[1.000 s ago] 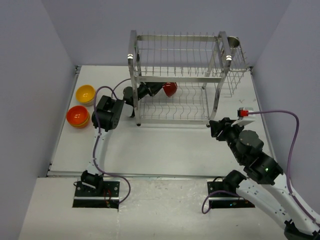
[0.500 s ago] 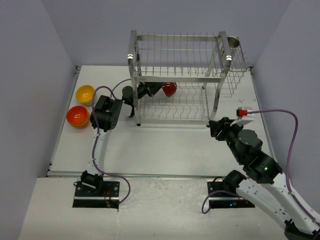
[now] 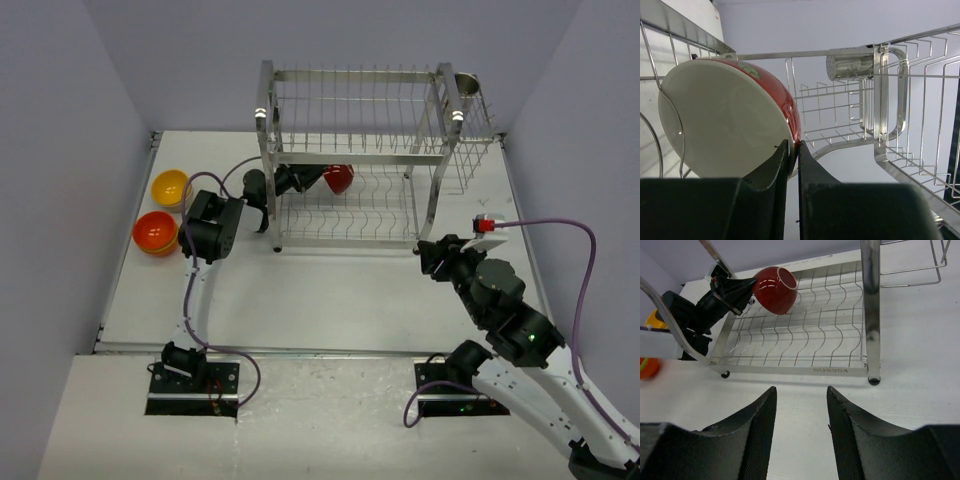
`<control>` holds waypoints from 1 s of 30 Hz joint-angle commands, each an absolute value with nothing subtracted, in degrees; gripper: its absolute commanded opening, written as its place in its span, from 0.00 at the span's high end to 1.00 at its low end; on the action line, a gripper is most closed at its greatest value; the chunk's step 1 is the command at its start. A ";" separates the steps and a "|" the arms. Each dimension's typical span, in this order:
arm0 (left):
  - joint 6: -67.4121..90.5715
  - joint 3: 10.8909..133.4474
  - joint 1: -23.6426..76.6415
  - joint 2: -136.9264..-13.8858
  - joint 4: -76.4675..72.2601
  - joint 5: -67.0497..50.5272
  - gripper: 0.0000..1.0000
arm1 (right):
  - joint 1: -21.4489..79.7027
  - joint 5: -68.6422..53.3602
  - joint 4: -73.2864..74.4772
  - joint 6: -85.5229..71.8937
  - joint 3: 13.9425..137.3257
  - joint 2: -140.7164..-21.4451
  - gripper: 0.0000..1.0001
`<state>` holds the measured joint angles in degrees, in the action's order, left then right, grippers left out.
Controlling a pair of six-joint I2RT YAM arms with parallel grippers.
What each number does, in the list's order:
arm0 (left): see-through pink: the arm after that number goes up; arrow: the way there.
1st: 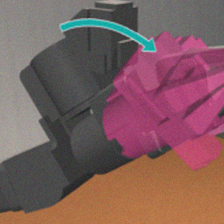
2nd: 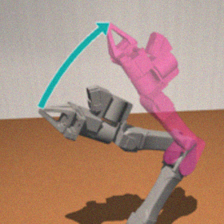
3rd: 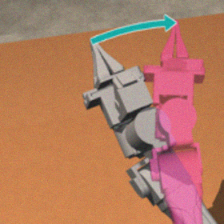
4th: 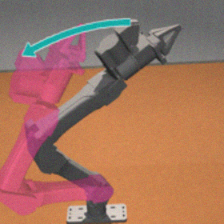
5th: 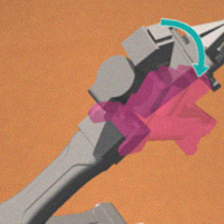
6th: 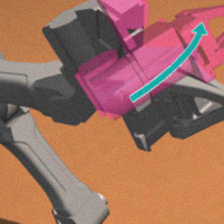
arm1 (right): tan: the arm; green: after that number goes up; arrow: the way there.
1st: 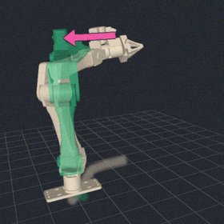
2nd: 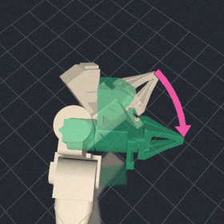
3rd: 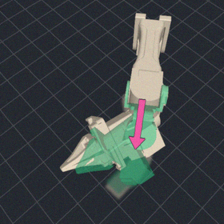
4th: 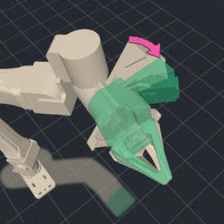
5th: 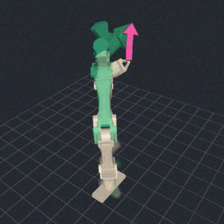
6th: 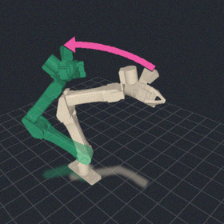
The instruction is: Unload the bowls from the dish rack
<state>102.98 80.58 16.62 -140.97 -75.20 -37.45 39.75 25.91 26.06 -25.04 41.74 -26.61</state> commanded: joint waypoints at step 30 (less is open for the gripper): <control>98.61 82.44 16.08 -135.53 -105.81 -46.50 1.00 | 39.99 24.70 23.82 -25.31 41.48 -26.89 0.54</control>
